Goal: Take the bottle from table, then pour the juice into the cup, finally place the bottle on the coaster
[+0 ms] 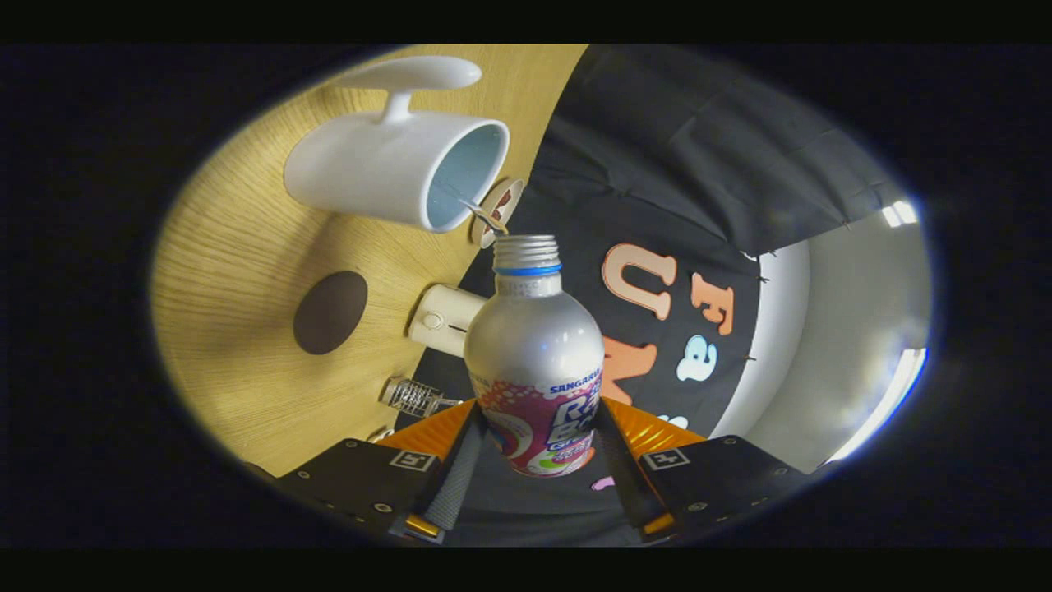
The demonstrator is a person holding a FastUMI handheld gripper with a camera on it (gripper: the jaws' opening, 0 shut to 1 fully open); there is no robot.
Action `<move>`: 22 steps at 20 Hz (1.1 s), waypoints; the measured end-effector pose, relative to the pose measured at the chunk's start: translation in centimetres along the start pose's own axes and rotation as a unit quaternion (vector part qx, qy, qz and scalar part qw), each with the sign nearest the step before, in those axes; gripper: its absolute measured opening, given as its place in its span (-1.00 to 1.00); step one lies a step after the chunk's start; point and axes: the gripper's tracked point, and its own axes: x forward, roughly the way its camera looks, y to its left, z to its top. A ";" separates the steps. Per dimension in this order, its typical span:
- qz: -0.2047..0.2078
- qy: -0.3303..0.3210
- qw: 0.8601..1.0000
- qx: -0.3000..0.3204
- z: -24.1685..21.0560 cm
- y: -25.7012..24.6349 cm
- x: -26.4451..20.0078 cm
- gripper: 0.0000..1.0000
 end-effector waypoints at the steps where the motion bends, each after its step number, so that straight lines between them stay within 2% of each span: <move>1: -0.003 -0.001 1.000 -0.005 0.0 -0.1 0.0 0.51; 18: -0.016 -0.025 0.999 -0.025 0.7 -0.5 0.0 0.51; 22: 0.006 -0.023 1.000 0.000 0.2 0.1 0.4 0.52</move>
